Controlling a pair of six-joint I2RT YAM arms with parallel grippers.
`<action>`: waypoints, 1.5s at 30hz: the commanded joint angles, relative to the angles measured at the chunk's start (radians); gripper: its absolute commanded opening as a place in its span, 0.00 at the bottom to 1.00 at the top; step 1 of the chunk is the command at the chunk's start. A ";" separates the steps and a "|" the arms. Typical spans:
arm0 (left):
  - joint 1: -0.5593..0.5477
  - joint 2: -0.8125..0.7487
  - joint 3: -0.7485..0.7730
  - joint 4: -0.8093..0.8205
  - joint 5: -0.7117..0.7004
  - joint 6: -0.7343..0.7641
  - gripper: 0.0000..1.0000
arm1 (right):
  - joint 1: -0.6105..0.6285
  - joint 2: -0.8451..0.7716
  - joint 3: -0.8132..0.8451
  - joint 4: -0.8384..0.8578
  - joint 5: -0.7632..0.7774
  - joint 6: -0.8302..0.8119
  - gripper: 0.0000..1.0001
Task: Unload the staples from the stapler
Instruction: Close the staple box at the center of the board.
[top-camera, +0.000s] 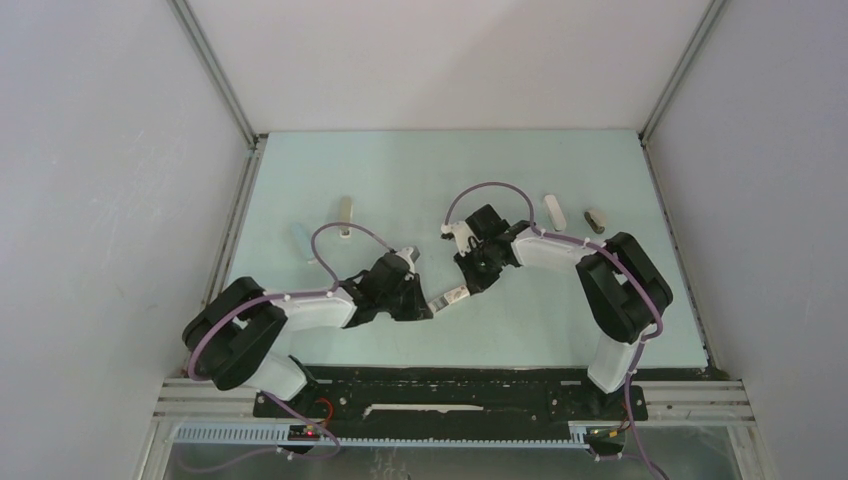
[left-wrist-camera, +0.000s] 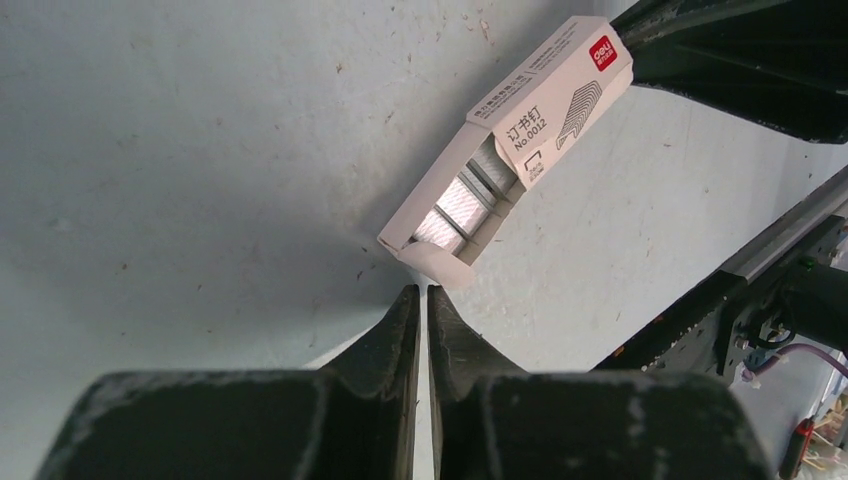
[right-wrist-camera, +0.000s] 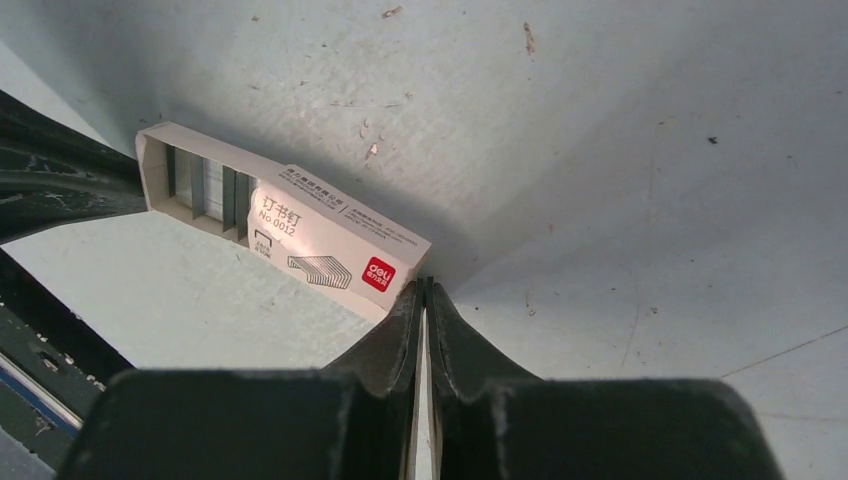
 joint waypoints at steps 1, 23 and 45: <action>0.004 0.027 0.039 -0.039 -0.001 0.034 0.11 | 0.021 0.011 0.026 -0.005 -0.047 0.027 0.11; 0.011 0.042 0.059 -0.112 -0.048 0.020 0.11 | -0.016 0.065 0.096 -0.033 0.101 0.031 0.11; 0.020 0.058 0.069 -0.105 -0.034 0.030 0.11 | 0.086 0.145 0.176 -0.081 0.122 -0.006 0.11</action>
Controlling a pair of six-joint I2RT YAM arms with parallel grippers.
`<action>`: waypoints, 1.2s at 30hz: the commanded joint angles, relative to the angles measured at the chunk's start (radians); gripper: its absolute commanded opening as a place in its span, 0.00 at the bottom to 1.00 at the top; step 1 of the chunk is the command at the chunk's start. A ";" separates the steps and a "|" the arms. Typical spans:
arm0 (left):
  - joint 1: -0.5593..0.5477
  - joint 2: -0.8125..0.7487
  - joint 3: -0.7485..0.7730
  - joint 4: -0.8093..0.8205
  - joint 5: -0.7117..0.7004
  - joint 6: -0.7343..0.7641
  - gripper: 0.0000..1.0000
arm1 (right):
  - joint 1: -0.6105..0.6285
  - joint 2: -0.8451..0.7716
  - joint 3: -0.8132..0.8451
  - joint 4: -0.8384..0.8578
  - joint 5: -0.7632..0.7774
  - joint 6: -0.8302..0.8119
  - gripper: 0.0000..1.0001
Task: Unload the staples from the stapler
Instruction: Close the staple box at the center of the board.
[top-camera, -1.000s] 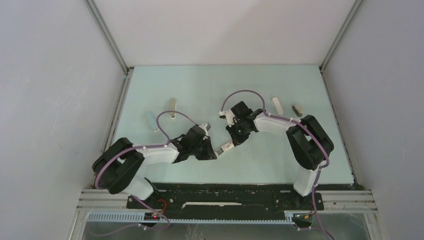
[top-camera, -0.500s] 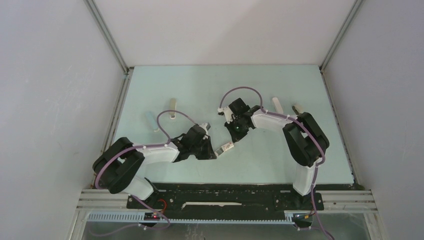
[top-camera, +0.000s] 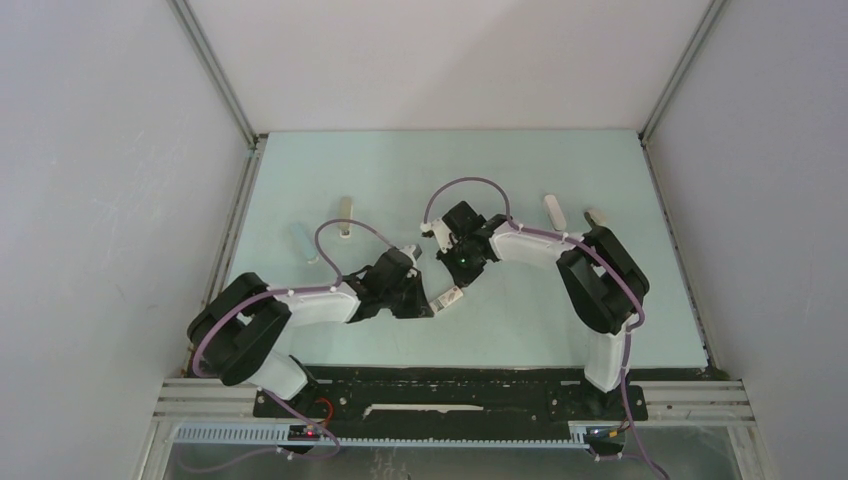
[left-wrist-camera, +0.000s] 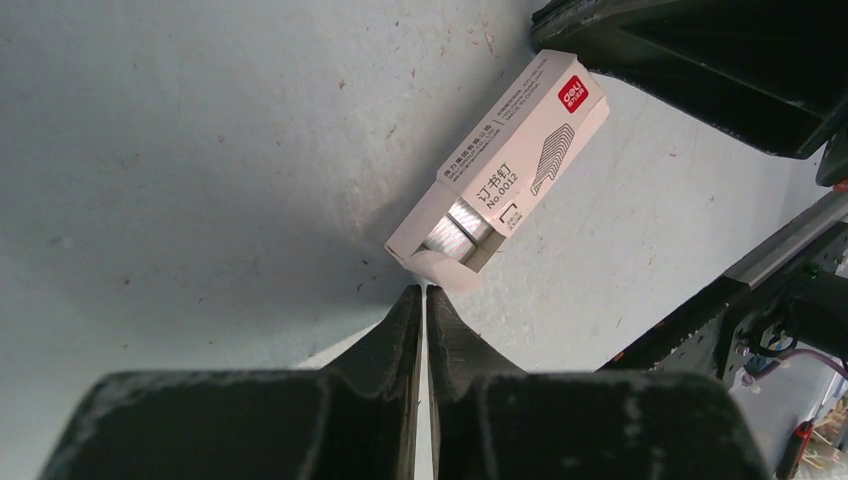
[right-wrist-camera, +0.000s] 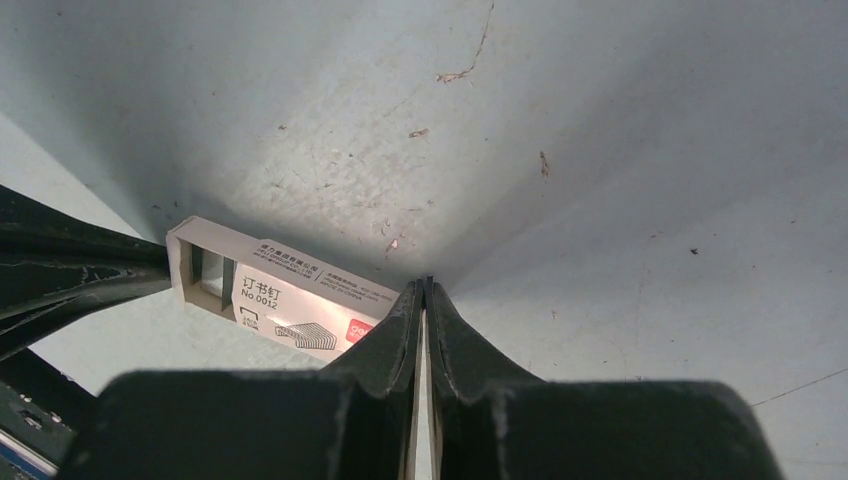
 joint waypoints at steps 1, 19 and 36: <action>0.013 0.019 0.015 -0.051 -0.036 0.022 0.11 | -0.004 0.032 0.013 -0.022 0.018 -0.007 0.11; 0.048 -0.163 -0.069 -0.040 0.006 0.000 0.21 | -0.028 0.039 0.012 -0.038 0.004 -0.005 0.12; 0.081 -0.348 -0.332 0.342 0.076 -0.133 0.58 | -0.034 0.028 0.004 -0.033 0.001 0.002 0.13</action>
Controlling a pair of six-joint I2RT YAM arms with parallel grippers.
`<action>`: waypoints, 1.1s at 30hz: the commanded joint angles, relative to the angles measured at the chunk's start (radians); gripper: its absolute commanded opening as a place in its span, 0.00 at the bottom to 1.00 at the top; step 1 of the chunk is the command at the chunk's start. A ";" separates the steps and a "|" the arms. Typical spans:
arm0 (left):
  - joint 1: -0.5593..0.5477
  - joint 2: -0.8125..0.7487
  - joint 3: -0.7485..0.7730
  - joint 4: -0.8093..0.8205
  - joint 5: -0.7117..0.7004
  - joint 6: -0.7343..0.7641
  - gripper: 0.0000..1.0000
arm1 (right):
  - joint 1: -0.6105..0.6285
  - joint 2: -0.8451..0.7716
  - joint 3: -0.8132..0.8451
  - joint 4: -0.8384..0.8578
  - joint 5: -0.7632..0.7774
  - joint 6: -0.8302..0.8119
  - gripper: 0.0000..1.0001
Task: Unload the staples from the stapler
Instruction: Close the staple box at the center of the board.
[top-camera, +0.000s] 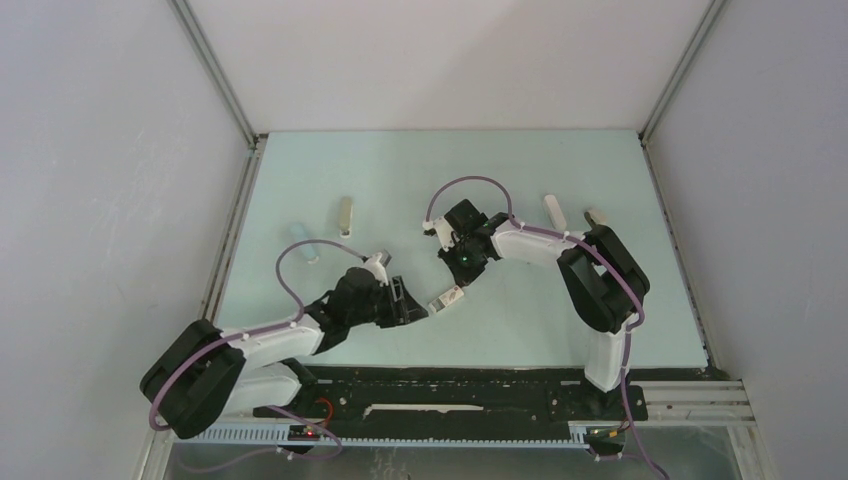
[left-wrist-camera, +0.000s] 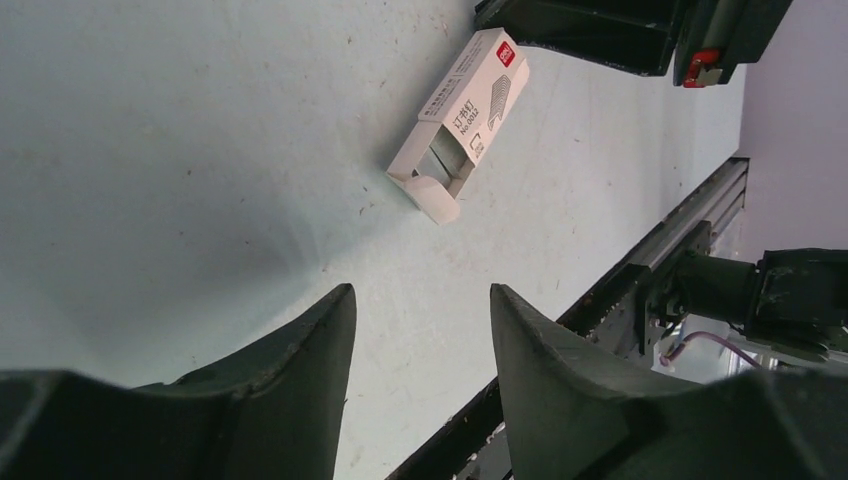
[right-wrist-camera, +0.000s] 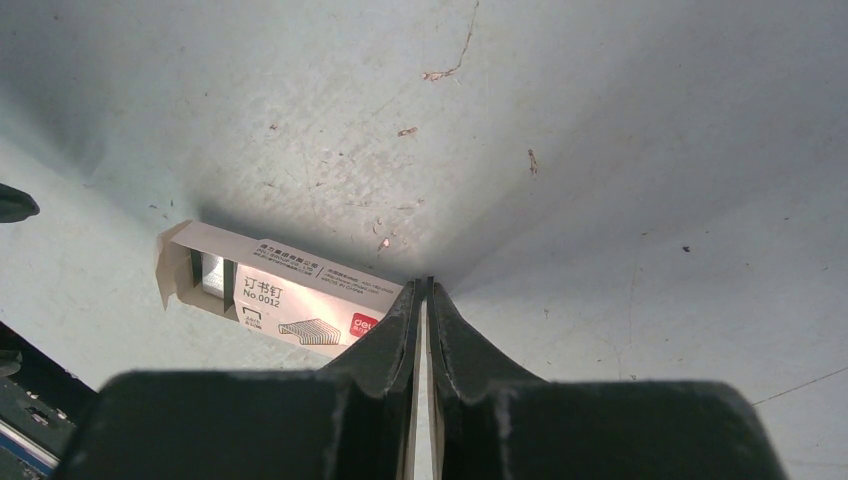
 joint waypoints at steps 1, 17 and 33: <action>0.006 -0.029 -0.057 0.146 0.013 -0.067 0.58 | -0.010 0.023 0.000 -0.026 0.012 0.002 0.13; 0.007 -0.016 -0.130 0.310 -0.055 -0.158 0.69 | -0.018 0.015 -0.007 -0.021 0.006 0.005 0.13; 0.006 0.105 -0.089 0.350 -0.027 -0.177 0.68 | -0.022 0.015 -0.010 -0.017 -0.001 0.006 0.13</action>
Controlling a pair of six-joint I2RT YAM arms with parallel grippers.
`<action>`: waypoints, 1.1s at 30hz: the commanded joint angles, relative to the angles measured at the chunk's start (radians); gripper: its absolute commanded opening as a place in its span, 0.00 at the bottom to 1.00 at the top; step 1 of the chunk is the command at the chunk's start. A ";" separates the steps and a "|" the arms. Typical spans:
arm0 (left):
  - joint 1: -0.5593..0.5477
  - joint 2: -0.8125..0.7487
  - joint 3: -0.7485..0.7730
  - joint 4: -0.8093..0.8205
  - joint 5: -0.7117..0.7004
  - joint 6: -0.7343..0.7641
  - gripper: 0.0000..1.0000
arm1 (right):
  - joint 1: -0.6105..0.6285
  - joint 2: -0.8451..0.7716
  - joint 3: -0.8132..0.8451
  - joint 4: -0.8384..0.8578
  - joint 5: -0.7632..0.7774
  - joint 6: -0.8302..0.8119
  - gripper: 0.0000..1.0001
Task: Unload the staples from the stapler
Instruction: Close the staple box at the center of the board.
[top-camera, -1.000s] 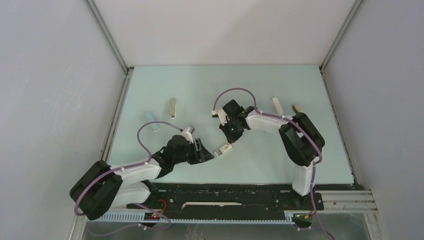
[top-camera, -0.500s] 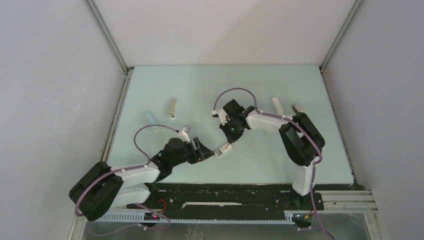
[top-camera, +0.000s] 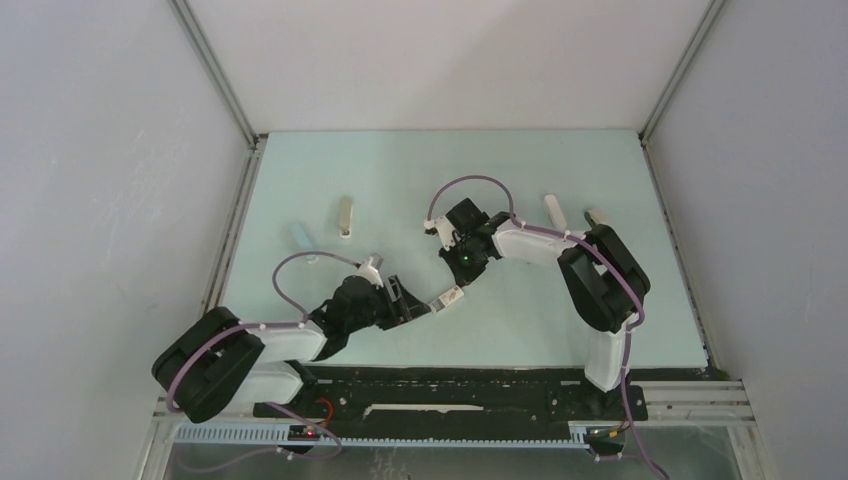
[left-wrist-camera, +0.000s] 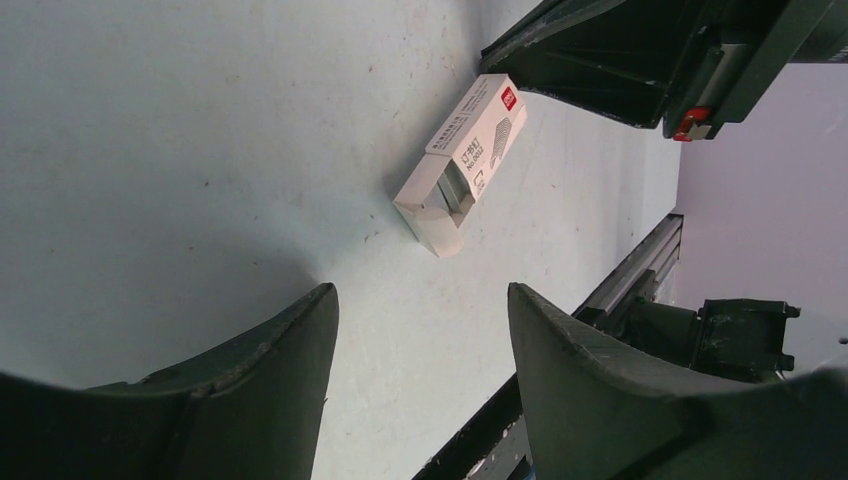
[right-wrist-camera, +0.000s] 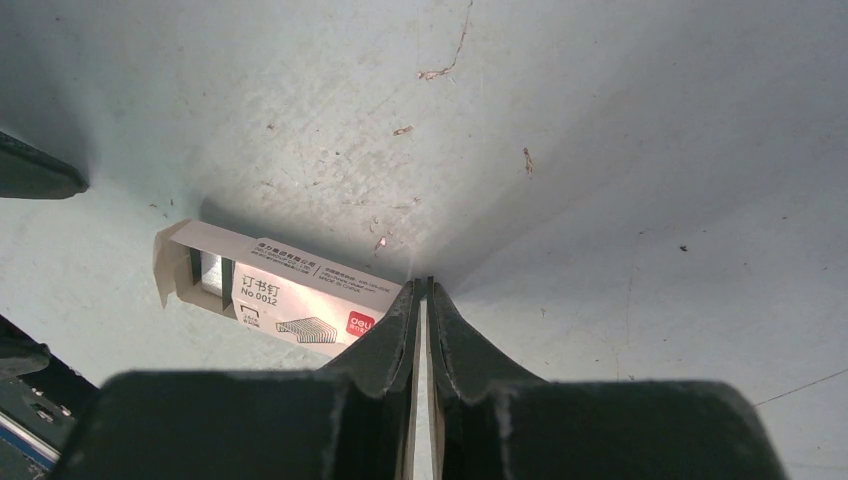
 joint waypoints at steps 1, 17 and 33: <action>0.005 0.028 0.027 0.051 0.018 -0.013 0.68 | -0.009 0.015 -0.011 -0.018 0.013 0.007 0.13; 0.006 0.127 0.027 0.159 0.045 -0.071 0.65 | -0.010 0.015 -0.009 -0.016 0.004 0.010 0.13; 0.007 0.189 0.061 0.159 0.051 -0.095 0.57 | -0.012 0.012 -0.010 -0.017 0.001 0.010 0.13</action>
